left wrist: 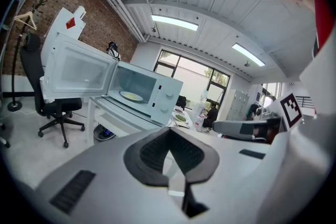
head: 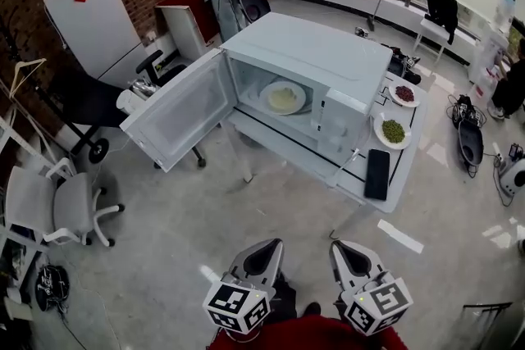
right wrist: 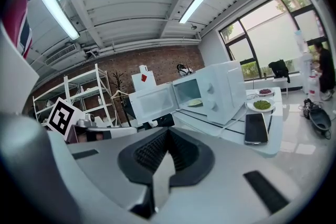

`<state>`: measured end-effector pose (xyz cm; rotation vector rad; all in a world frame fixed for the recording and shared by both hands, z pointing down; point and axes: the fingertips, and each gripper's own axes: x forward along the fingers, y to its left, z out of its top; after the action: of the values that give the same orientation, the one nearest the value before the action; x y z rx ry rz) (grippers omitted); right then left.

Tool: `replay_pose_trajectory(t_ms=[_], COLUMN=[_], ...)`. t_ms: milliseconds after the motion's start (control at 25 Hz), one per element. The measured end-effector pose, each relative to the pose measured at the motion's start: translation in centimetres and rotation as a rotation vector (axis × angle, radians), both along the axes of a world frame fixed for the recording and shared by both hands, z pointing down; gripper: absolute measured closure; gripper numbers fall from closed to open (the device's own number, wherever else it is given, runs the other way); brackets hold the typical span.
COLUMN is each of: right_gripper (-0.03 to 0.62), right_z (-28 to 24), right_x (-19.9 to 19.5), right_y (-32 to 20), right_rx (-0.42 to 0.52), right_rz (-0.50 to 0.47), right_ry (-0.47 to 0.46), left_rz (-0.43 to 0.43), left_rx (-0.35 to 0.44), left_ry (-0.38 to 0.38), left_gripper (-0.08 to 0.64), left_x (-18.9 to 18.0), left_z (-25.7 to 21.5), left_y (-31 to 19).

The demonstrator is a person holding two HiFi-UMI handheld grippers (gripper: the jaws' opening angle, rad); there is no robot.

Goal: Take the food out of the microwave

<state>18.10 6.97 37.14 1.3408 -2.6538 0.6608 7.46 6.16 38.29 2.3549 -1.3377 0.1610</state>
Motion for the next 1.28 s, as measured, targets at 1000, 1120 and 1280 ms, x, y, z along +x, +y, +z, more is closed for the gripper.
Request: replay_pose_trajectory(t_ms=[1000, 1120, 1280], right_gripper=[0.581, 0.581, 0.581], right_z=[0.1, 0.2, 0.3], right_x=[-9.9, -10.8, -11.7], right_y=[-7.0, -7.3, -8.1], right_rx=[-0.029, -0.025, -0.027], right_rz=[-0.015, -0.030, -0.041], right_ry=[0.069, 0.087, 0.109], left_rz=[0.004, -0.017, -0.041], left_rx=[-0.003, -0.011, -0.004], left_ry=[0.057, 0.078, 0.092], left_gripper=[0.552, 0.552, 0.552], left_x=[-8.3, -9.4, -10.7], left_z=[0.1, 0.3, 0.3], left_y=[-6.5, -7.0, -7.9])
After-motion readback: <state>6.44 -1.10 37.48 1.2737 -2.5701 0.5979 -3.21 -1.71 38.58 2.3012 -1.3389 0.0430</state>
